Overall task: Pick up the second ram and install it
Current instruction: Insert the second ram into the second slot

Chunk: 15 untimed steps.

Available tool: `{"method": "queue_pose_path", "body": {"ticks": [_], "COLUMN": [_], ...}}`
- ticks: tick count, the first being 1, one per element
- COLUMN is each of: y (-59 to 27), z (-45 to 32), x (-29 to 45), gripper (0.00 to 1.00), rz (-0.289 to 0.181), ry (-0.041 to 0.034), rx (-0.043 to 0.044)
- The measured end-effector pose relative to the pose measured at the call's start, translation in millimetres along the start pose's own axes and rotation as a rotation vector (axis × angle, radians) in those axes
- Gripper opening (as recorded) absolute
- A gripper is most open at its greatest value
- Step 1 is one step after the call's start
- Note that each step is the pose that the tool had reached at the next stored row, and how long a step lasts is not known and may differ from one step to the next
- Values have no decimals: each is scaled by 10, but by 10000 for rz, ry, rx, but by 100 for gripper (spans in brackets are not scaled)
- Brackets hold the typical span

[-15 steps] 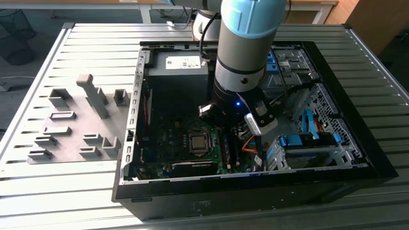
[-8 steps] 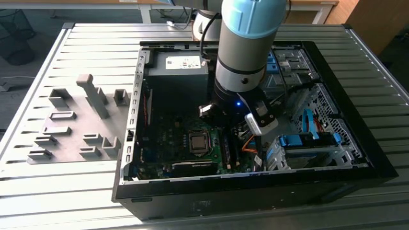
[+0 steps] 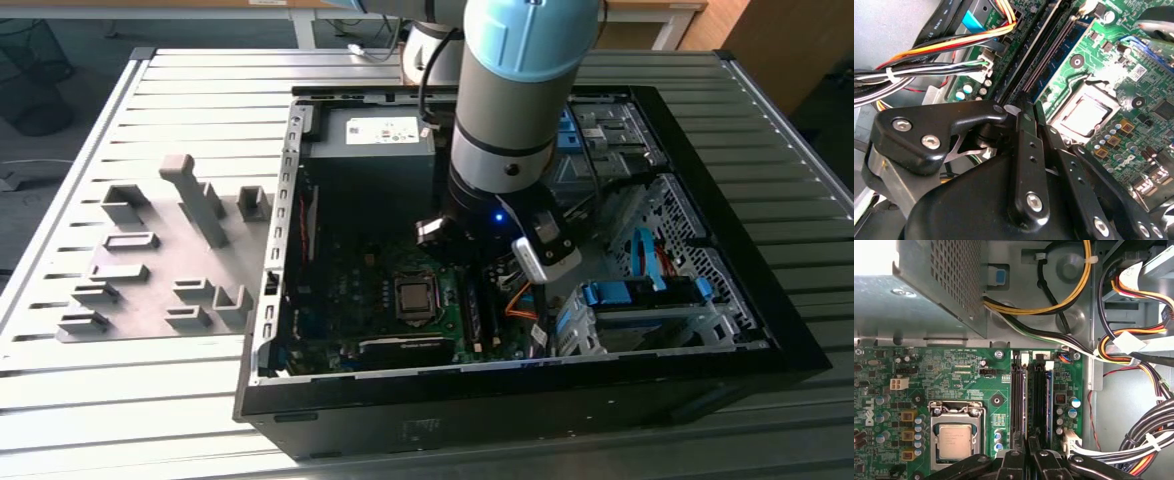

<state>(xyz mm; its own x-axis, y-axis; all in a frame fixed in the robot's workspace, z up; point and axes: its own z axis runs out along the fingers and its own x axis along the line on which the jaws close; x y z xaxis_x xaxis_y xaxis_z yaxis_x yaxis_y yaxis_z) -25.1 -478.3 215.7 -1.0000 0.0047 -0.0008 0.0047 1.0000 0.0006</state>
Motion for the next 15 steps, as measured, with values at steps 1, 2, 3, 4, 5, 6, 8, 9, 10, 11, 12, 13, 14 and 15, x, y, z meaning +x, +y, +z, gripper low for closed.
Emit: {"method": "queue_pose_path", "body": {"ticks": [1, 2, 3, 4, 5, 6, 8, 9, 10, 11, 12, 13, 14, 15], "y": [0, 0, 0, 0, 0, 0, 0, 0, 0, 0, 0, 0, 0, 0], "z": [0, 0, 0, 3, 7, 12, 20, 21, 21, 21, 21, 21, 22, 22], "x": [0, 0, 0, -1, -3, -5, -6, -6, -6, -6, -6, -6, -6, -6], "gripper": [14, 14, 14, 14, 14, 14, 14, 14, 14, 14, 14, 14, 14, 14], "rz": [1, 1, 1, 3, 6, 10, 18, 19, 20, 20, 20, 20, 20, 21], "ry": [0, 0, 0, -1, -1, 0, 0, 0, 0, 0, 0, 0, 0, 0], "rx": [1, 1, 1, -1, -4, -8, -10, -9, -9, -8, -9, -9, -9, -10]}}
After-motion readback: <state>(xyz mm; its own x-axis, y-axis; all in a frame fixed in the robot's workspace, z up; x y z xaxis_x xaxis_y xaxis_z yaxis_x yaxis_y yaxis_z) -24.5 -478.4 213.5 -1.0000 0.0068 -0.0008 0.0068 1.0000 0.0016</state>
